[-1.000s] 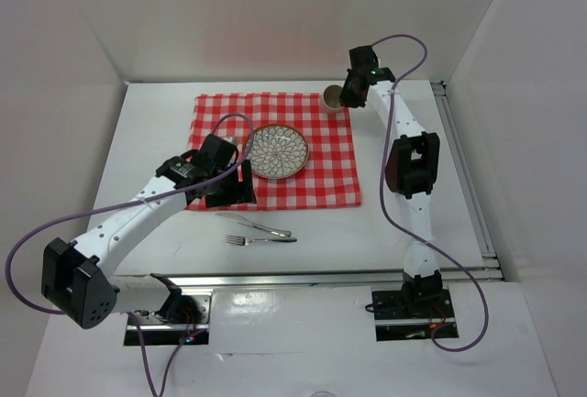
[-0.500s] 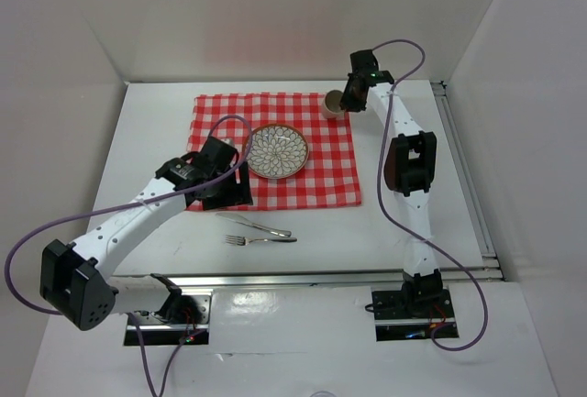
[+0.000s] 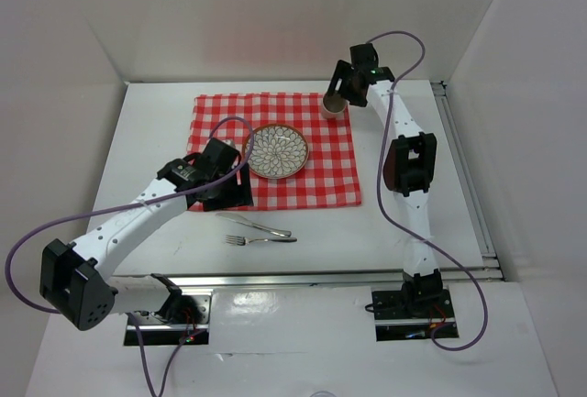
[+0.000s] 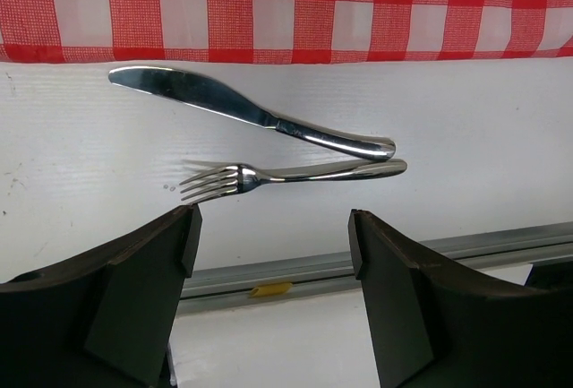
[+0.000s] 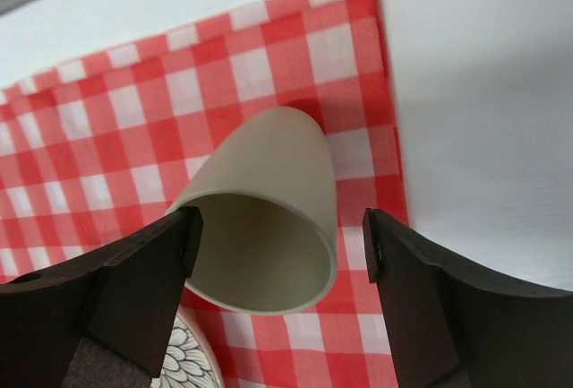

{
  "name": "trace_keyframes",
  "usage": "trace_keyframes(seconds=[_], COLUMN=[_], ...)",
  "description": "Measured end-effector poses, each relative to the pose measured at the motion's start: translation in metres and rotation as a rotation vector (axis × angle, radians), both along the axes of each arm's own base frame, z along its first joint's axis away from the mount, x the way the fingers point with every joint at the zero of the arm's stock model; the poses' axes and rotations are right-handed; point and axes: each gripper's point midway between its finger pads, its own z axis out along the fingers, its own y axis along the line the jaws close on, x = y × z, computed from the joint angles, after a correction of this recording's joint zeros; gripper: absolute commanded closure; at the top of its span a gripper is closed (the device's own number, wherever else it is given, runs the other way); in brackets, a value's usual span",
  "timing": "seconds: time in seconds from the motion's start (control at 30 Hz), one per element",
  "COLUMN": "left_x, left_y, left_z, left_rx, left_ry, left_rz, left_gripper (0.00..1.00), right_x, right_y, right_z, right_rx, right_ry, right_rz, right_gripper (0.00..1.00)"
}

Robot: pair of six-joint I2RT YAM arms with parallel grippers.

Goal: Set the dinner table for one person

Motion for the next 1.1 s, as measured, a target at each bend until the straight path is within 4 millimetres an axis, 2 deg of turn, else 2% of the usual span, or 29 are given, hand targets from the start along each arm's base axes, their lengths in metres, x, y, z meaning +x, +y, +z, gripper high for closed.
trace_keyframes(seconds=[0.1, 0.43, 0.67, 0.77, 0.83, 0.9, 1.03, 1.1], left_x=[-0.001, -0.001, -0.002, -0.001, -0.002, -0.003, -0.011, -0.019], left_y=[-0.001, -0.001, 0.000, 0.003, 0.006, 0.011, 0.015, 0.013], left_z=[0.000, 0.000, -0.001, -0.001, -0.002, -0.005, -0.016, -0.027], left_rx=[-0.004, -0.004, 0.004, 0.017, 0.025, 0.043, 0.054, 0.035], left_ry=[0.002, 0.005, 0.007, 0.005, 0.010, 0.025, 0.086, 0.126], left_rz=[0.005, 0.006, 0.010, 0.023, 0.051, 0.087, 0.190, 0.235], left_gripper=[0.16, 0.16, 0.16, 0.16, 0.19, 0.23, 0.34, 0.36], right_x=[0.006, 0.008, 0.010, 0.008, 0.001, -0.017, -0.079, -0.117], right_y=[0.004, 0.007, 0.011, 0.011, 0.009, 0.008, 0.020, 0.027], right_z=[0.008, 0.011, 0.018, 0.029, 0.044, 0.071, 0.150, 0.191], right_rx=[0.015, 0.030, 0.044, 0.046, 0.022, -0.001, -0.018, -0.001], right_ry=[-0.034, -0.045, -0.064, -0.078, -0.098, -0.127, -0.245, -0.331], right_rz=[0.009, 0.021, 0.033, 0.041, 0.043, 0.046, 0.098, 0.133], right_gripper=[0.19, 0.17, 0.08, 0.06, 0.06, 0.06, 0.06, 0.12])
